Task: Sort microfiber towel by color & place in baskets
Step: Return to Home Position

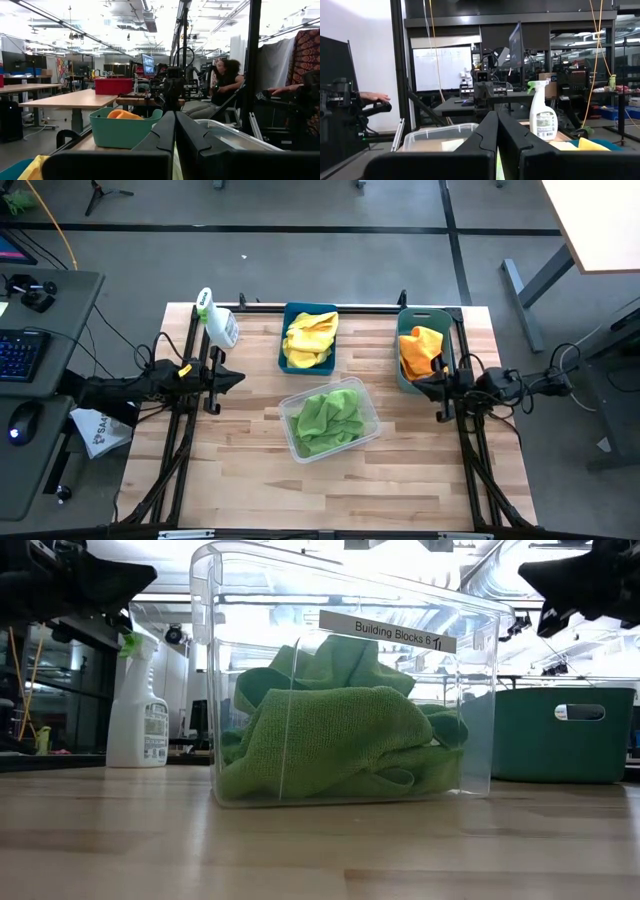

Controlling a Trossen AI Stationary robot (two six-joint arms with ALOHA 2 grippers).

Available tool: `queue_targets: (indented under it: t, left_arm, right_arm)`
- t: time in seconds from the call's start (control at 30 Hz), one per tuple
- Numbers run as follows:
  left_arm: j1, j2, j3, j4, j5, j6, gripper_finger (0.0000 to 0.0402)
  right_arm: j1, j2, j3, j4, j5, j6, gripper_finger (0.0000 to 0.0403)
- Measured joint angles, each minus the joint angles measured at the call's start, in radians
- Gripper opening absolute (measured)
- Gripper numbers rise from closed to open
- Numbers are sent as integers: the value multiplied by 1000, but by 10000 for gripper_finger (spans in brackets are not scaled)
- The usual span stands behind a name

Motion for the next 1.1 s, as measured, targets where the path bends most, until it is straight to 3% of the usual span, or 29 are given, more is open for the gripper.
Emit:
queue_targets:
  t: [1.1]
  left_arm:
    - [0, 0, 0, 0, 0, 0, 0]
  right_arm:
    - [0, 0, 0, -21, 0, 0, 0]
